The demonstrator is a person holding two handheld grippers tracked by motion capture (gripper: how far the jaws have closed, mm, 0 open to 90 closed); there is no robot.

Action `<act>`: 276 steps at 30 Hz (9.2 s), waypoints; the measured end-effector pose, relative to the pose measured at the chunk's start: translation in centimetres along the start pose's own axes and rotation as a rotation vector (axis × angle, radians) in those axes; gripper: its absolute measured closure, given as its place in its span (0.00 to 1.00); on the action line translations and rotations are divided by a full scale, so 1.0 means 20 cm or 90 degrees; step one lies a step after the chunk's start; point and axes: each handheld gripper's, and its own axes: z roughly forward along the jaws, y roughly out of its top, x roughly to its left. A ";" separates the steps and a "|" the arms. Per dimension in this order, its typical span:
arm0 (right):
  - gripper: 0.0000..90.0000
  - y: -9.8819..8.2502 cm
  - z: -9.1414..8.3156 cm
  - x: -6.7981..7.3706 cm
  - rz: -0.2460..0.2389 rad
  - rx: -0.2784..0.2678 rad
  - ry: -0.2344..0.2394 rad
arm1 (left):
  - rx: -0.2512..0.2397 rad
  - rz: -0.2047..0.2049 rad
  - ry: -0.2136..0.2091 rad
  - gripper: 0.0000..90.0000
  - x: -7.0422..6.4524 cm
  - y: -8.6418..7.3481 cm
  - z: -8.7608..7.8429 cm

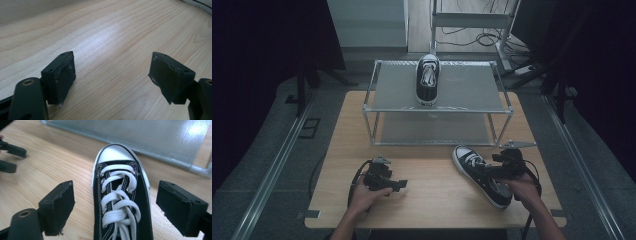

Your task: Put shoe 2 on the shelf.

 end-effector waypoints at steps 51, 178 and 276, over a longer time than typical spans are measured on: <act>0.18 -0.02 0.25 0.01 -0.054 0.264 -0.070 | -0.003 -0.013 -0.011 0.23 0.01 -0.01 0.00; 0.20 1.43 0.13 0.08 0.209 0.026 -0.068 | -0.018 -0.031 -0.050 0.23 0.04 0.00 -0.03; 0.15 1.55 0.53 -0.05 0.372 0.101 -0.182 | -0.026 -0.047 -0.050 0.23 0.05 0.00 -0.05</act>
